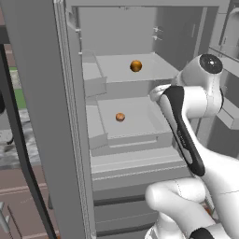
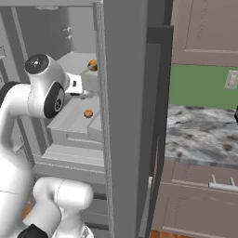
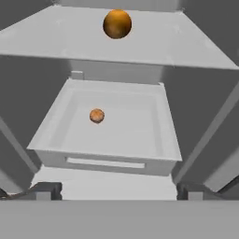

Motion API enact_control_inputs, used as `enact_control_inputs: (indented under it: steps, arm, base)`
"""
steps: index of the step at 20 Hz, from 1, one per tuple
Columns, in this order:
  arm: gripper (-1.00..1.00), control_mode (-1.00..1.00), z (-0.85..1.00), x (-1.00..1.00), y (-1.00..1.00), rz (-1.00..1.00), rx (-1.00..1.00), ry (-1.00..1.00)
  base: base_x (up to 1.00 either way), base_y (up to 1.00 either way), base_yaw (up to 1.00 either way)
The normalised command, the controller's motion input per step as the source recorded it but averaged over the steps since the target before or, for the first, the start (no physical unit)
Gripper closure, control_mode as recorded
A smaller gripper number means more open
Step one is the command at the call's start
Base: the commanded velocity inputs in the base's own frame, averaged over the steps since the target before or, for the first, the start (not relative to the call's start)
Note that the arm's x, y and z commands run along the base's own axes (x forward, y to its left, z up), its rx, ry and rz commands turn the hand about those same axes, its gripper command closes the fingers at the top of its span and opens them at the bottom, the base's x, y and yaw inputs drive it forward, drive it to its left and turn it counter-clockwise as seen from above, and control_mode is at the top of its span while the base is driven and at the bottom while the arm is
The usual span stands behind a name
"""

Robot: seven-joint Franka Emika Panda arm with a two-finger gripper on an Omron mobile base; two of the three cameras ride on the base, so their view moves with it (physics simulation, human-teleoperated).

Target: Pick the mango and tangerine from the fridge and place them inside the tupperware on the counter.

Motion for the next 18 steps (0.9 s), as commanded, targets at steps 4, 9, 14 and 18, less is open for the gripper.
enact_control_inputs:
  steps: [4, 9, 14, 18]
  arm:
    - [-1.0, -1.0, 0.61, 0.0, 0.14, 0.0, 0.0, -0.21]
    - [-1.0, -1.0, 0.51, 0.12, 0.04, 0.0, 0.02, -0.04]
    - [-1.0, -1.0, 0.28, 0.24, 0.01, 0.0, 0.07, 0.0]
    - [-1.0, -1.0, 0.01, 0.36, 0.0, -0.02, 0.13, 0.0]
  base:
    - [0.0, 0.0, 0.0]
    - [0.0, 0.0, 0.0]
    - [0.0, 0.0, 0.0]
    - [0.0, 0.0, 0.0]
